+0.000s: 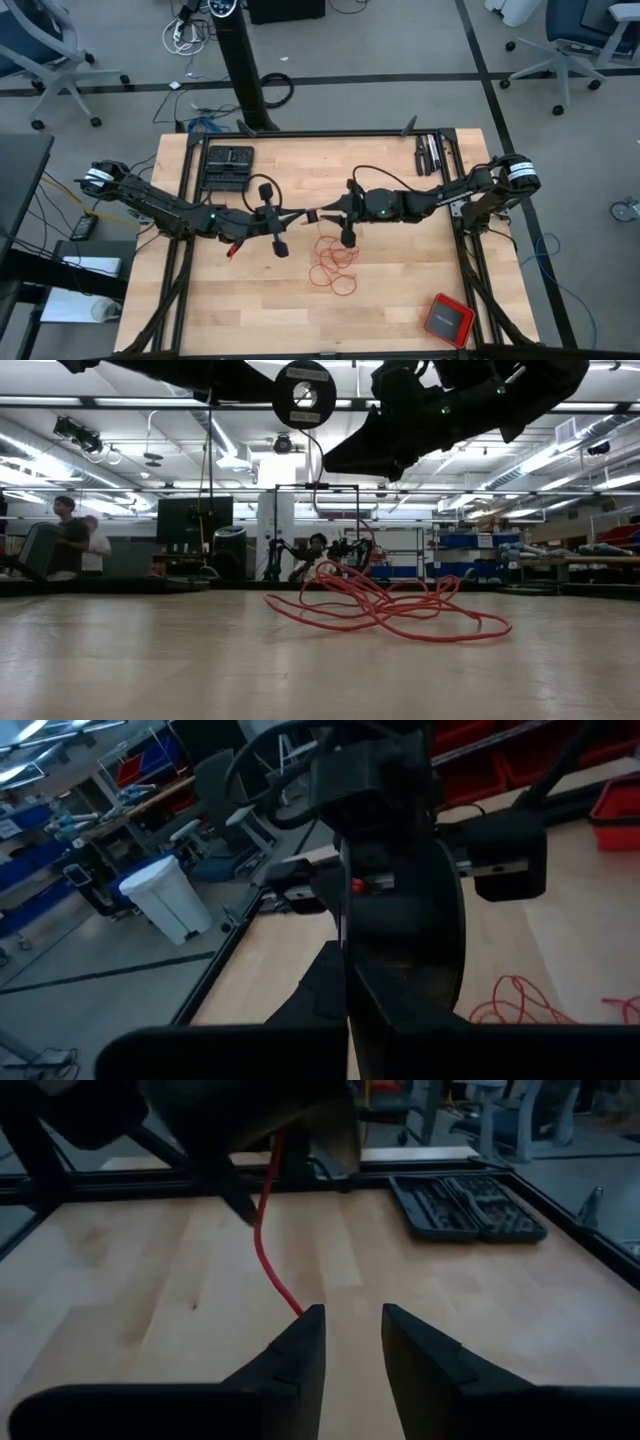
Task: Coil cords
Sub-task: Coil the red wire onto the spool
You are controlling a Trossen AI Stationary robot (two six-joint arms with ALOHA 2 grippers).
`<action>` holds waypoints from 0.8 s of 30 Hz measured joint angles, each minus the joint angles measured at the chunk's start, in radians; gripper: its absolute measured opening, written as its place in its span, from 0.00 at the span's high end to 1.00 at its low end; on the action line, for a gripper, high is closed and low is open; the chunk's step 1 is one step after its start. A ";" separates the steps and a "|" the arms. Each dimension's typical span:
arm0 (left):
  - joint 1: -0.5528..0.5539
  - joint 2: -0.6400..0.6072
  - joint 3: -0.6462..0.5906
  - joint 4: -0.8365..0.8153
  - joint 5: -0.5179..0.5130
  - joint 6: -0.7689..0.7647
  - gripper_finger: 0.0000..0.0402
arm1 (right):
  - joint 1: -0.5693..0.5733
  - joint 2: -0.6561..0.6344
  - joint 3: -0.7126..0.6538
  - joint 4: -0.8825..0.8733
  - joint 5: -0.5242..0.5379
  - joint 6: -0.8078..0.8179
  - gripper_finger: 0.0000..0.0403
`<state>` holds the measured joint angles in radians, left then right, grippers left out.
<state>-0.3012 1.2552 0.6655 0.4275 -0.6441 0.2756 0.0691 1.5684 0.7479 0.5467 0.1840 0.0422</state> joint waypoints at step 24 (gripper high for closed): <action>0.002 0.000 0.000 0.038 -0.001 -0.023 1.00 | 0.007 0.000 0.000 0.002 -0.029 -0.003 0.76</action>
<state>-0.2993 1.2552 0.6655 0.4655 -0.6450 0.2527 0.0761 1.5684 0.7481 0.5483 0.1549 0.0392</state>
